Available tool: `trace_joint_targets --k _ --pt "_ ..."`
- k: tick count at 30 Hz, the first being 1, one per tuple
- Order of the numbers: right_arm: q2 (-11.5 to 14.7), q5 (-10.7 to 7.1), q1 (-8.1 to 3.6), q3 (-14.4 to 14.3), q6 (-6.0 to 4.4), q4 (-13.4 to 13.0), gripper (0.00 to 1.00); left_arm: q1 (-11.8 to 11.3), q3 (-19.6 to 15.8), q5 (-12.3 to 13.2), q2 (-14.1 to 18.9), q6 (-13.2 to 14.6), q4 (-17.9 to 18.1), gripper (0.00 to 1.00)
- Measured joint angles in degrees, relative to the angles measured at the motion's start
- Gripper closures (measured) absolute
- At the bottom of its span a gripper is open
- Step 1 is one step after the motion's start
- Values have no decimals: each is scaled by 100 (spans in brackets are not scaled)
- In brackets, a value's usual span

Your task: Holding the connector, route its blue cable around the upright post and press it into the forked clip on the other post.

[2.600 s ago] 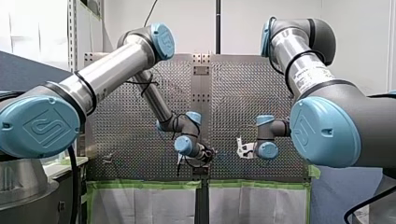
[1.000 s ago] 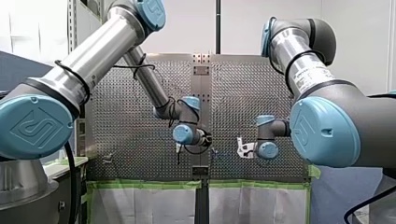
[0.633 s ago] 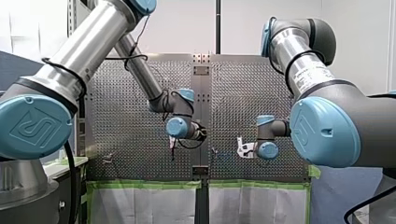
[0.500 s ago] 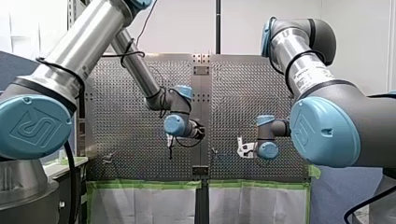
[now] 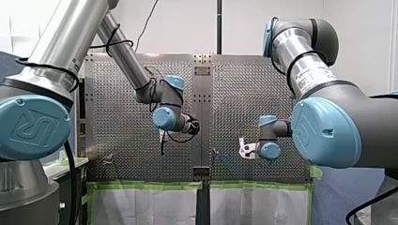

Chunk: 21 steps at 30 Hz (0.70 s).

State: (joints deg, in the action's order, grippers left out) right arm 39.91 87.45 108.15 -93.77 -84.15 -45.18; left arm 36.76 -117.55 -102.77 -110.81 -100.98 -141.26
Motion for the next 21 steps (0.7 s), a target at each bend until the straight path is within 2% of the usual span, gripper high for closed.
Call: trace_joint_targets --k 6,10,14,21 --pt "4 29 -10 29 14 9 100 43 -355 13 355 -14 1 0" --pt "108 159 -78 50 5 95 100 81 -543 15 543 -23 10 0" --pt "258 271 -128 53 -49 186 100 105 -739 11 739 -29 17 0" --pt "586 314 -194 54 -168 324 100 122 -1112 2 1113 -33 7 0"
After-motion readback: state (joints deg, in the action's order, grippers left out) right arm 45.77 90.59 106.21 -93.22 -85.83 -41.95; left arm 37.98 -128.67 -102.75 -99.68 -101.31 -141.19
